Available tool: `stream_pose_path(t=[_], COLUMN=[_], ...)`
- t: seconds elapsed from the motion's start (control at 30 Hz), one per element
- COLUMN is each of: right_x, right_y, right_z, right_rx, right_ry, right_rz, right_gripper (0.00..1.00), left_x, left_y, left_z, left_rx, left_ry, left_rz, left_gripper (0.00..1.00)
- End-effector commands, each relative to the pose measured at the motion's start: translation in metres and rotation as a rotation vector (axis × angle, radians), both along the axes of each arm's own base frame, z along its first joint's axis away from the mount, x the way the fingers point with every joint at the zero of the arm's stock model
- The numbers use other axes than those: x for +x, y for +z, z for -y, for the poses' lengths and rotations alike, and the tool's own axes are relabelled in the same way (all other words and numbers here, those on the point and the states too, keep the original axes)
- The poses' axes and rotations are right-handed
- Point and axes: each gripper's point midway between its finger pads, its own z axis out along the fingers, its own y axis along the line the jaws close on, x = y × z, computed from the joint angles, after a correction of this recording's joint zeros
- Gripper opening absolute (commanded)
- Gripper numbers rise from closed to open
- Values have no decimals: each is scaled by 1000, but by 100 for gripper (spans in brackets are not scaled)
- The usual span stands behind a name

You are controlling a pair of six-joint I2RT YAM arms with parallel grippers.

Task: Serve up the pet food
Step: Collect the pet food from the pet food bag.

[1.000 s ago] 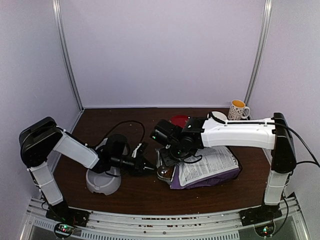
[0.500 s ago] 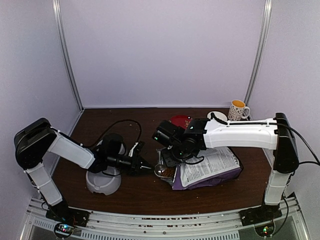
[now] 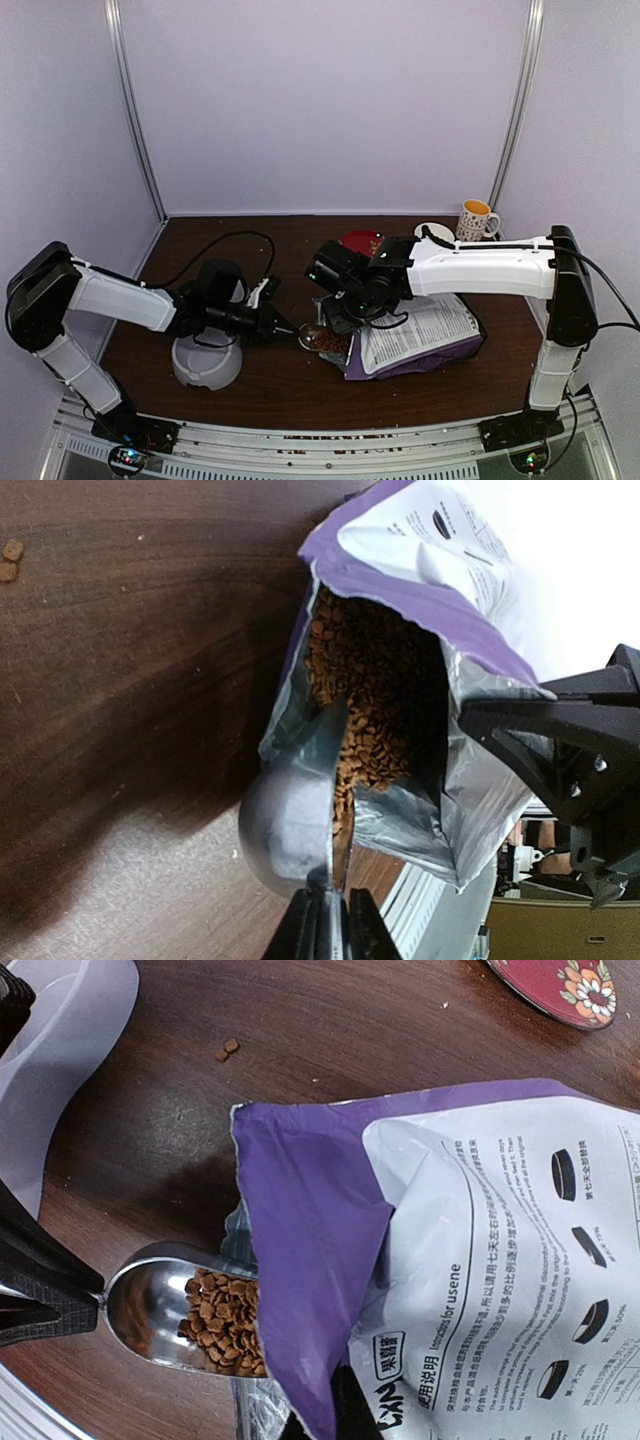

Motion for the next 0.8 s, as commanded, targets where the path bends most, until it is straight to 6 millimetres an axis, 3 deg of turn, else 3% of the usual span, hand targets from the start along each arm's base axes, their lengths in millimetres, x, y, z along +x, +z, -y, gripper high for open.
stream_pose_path(t=[0.0, 0.5, 0.77], right_x=[3, 1, 1], right_y=[0, 2, 13], right_z=[15, 14, 10], right_rx=[-29, -7, 30], right_ry=[-36, -37, -35], right_rz=[-9, -12, -4], right_gripper=[0, 0, 0], left_x=[11, 5, 3], left_y=[12, 31, 48], left_z=[1, 14, 17], left_rx=[17, -168, -233], left_ry=[3, -2, -6], left_rz=[72, 6, 4], left_gripper=[0, 0, 0])
